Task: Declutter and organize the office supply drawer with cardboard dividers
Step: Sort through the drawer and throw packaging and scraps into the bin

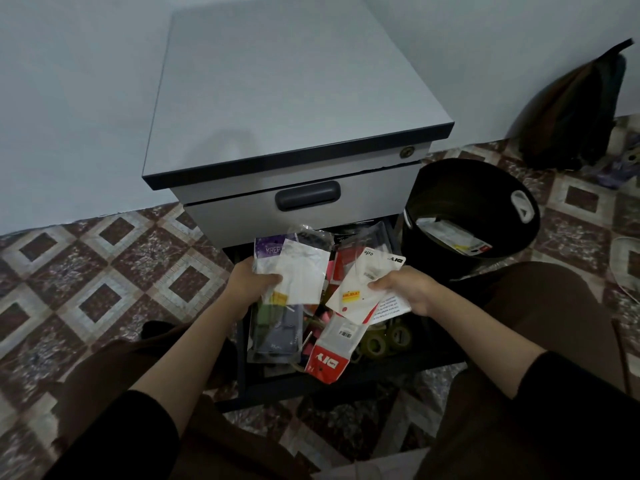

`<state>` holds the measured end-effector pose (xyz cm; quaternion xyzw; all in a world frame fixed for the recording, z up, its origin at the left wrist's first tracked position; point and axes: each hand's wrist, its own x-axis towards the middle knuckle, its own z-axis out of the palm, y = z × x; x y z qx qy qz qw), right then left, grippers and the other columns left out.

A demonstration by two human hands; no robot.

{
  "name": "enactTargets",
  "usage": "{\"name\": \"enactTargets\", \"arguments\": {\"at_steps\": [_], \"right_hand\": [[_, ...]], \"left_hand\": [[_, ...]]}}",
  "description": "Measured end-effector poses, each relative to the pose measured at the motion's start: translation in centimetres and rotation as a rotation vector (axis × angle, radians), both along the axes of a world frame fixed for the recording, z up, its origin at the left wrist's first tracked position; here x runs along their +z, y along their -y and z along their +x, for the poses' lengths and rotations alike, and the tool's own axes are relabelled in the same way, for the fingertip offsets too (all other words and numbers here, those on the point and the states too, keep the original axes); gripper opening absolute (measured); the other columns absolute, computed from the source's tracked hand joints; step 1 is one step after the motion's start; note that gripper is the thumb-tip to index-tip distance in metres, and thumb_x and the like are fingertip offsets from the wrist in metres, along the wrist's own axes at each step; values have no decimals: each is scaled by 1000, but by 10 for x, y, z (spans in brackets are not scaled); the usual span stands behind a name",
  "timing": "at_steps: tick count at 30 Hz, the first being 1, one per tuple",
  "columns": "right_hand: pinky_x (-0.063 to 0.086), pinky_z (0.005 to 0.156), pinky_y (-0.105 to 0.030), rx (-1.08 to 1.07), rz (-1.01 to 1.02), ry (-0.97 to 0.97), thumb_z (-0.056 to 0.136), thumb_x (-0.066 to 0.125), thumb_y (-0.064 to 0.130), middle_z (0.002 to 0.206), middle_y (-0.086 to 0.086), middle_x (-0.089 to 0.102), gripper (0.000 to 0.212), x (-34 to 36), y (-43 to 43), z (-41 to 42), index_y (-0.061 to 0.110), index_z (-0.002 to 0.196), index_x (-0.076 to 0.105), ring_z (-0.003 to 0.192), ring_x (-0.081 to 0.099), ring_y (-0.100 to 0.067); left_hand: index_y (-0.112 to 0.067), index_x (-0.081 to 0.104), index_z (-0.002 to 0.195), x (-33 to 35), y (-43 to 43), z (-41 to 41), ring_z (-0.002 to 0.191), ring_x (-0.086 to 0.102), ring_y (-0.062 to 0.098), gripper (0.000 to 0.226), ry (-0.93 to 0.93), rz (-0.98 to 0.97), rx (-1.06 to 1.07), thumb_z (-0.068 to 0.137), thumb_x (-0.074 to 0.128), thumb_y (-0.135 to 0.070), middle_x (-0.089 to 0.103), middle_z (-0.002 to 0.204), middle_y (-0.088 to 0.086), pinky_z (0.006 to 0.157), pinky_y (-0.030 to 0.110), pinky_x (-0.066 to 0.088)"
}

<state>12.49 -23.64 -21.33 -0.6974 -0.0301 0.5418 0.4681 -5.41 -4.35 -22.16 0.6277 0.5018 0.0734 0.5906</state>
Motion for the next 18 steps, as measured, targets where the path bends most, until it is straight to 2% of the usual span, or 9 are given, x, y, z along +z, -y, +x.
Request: {"name": "enactTargets", "arguments": {"at_steps": [2,8,13,15,18], "right_hand": [[52,74,-39,1,9,0,85,56,-8,96,-18,65,14,4,2,-4,1,94,60,78,63,-29],[53,74,-38,18,39,-6,85,57,-7,103,-20,65,21,10,6,-15,-2,105,60,79,64,-28],[55,71,-39,34,75,-5,86,57,-5,99,-17,67,13,17,11,-18,5,94,61,80,66,-28],[57,65,-36,34,87,-3,86,57,-6,93,-14,68,13,20,15,-18,5,93,61,78,66,-27],[58,59,-32,29,107,-1,87,56,-6,91,-14,68,13,26,21,-16,4,93,62,77,66,-26]], "left_hand": [[-3,58,112,4,1,0,91,63,27,33,10,7,-5,80,66,4,64,107,13,77,36,52],[-1,58,112,18,4,-3,89,62,25,33,22,62,9,80,66,3,63,104,12,76,34,51],[0,57,111,24,4,-10,89,62,27,32,39,58,29,80,66,4,64,104,14,76,37,52],[-1,57,110,26,6,-12,86,62,26,31,46,49,28,80,66,4,63,102,13,74,35,52],[-6,58,105,30,12,-11,77,62,19,27,60,30,16,80,66,3,64,96,8,67,32,53]]}}
